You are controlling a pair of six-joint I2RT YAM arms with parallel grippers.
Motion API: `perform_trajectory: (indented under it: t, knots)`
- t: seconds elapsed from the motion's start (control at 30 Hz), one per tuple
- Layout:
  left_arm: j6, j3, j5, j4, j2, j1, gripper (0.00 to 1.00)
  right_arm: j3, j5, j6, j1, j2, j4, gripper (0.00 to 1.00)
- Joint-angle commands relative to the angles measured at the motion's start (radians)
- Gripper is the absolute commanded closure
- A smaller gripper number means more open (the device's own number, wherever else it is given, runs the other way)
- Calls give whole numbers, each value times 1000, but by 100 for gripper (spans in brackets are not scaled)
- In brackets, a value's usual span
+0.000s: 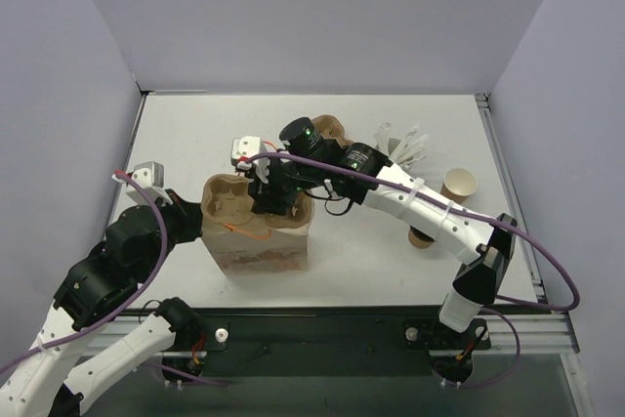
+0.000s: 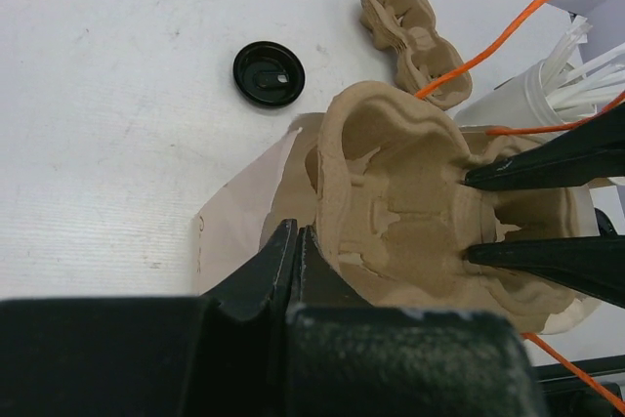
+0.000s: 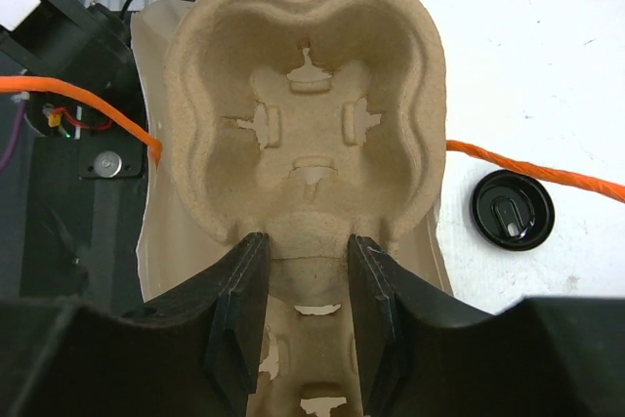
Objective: Pack the takeout coffee
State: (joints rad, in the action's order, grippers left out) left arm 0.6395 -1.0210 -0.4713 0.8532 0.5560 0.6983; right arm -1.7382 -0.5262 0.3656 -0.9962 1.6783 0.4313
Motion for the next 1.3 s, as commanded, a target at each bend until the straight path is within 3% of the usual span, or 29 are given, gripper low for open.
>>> perform_trajectory:
  t: [0.0,0.27,0.93,1.27]
  knots:
    - [-6,-5,7,-63,5,-5,100,-26,32,67,-1,24,-9,68]
    - [-21,-50,-62,-23,21,-5,100,14,41,96,-7,31,-8,68]
    - [-23,-67,-52,-13,28,-5,100,95,137,150,-30,4,107,69]
    - [-17,-73,-46,-6,38,-5,95,154,158,156,-30,40,106,69]
